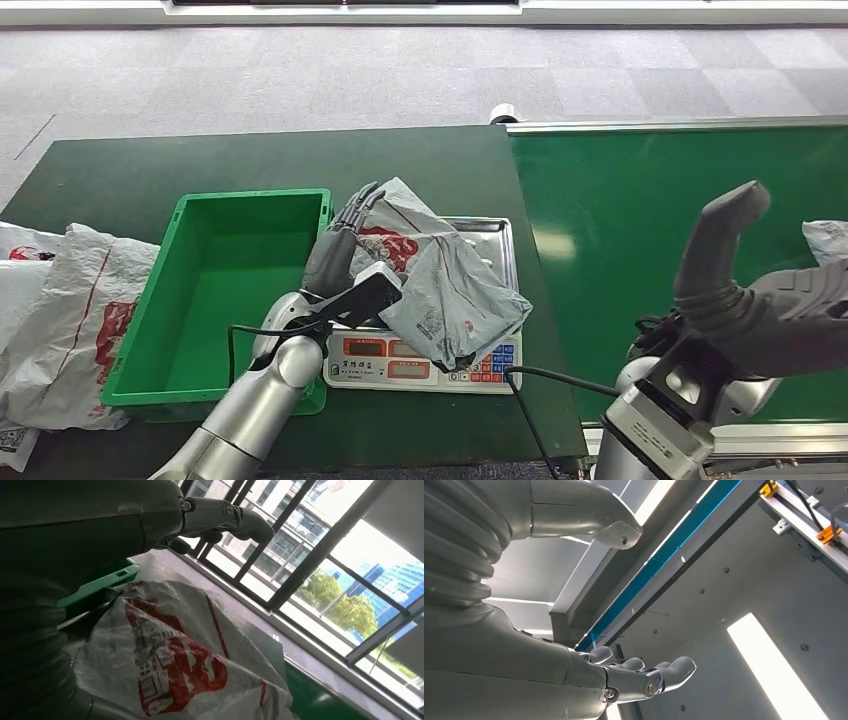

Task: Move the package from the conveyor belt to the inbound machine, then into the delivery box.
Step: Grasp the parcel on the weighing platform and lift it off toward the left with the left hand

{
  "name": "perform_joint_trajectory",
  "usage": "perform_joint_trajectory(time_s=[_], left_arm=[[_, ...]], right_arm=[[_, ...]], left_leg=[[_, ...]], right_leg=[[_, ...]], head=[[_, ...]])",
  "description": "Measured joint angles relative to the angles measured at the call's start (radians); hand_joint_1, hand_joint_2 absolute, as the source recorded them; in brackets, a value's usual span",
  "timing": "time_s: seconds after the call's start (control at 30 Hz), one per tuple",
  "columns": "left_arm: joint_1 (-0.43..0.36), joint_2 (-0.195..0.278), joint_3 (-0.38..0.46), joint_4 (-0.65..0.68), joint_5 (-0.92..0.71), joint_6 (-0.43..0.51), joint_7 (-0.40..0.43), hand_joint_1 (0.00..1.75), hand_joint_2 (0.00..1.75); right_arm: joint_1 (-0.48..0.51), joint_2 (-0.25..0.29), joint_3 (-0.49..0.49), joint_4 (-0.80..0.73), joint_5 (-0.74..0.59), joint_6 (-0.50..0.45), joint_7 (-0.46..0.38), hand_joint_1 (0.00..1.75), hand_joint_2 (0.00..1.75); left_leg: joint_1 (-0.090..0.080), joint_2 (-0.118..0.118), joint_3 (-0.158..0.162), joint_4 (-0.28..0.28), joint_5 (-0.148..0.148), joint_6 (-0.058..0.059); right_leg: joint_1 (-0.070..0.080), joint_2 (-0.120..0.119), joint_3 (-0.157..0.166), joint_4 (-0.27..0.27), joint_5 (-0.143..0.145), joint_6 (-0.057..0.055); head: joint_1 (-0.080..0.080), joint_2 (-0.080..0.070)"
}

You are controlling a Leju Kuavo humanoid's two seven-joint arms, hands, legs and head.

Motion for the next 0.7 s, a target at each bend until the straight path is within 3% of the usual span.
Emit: perform_joint_trajectory(time_s=[0.17, 0.27, 0.43, 0.57, 0.7], left_arm=[[-0.013, 0.000, -0.019, 0.030, -0.021, -0.029, 0.007, 0.00, 1.75], [-0.030, 0.002, -0.040, 0.058, -0.048, -0.111, -0.003, 0.00, 1.75], [-0.070, 0.003, -0.095, 0.144, -0.057, -0.279, -0.091, 0.00, 1.75], [-0.093, 0.002, -0.124, 0.200, -0.043, -0.328, -0.148, 0.00, 1.75], [-0.104, 0.004, -0.135, 0.226, -0.032, -0.339, -0.158, 1.74, 1.75]], right_arm=[[0.000, 0.000, 0.000, 0.000, 0.000, 0.000, 0.000, 0.00, 1.75], [0.000, 0.000, 0.000, 0.000, 0.002, 0.000, 0.000, 0.00, 1.75], [0.000, 0.000, 0.000, 0.002, 0.001, 0.001, 0.000, 0.00, 1.75], [0.000, 0.000, 0.000, 0.002, 0.002, 0.001, 0.000, 0.00, 1.75], [0.000, 0.000, 0.000, 0.003, -0.006, 0.001, 0.000, 0.00, 1.75]], left_leg=[[0.000, 0.000, 0.000, 0.000, 0.000, 0.000], [0.000, -0.001, 0.000, 0.000, 0.000, 0.000], [0.000, -0.001, 0.000, 0.000, 0.000, 0.000], [0.000, -0.001, 0.000, 0.000, 0.000, 0.000], [0.000, -0.001, 0.000, 0.000, 0.000, 0.000]], right_leg=[[0.000, 0.000, 0.000, 0.000, 0.000, 0.000], [0.000, -0.001, 0.000, 0.000, 0.000, 0.000], [0.000, -0.001, 0.001, 0.000, 0.000, 0.000], [0.000, -0.001, 0.001, 0.000, 0.000, 0.000], [0.000, -0.001, 0.001, 0.000, 0.000, 0.000]], head=[[0.000, 0.000], [0.000, 0.000], [0.000, 0.000], [0.000, 0.000], [0.000, 0.000]])
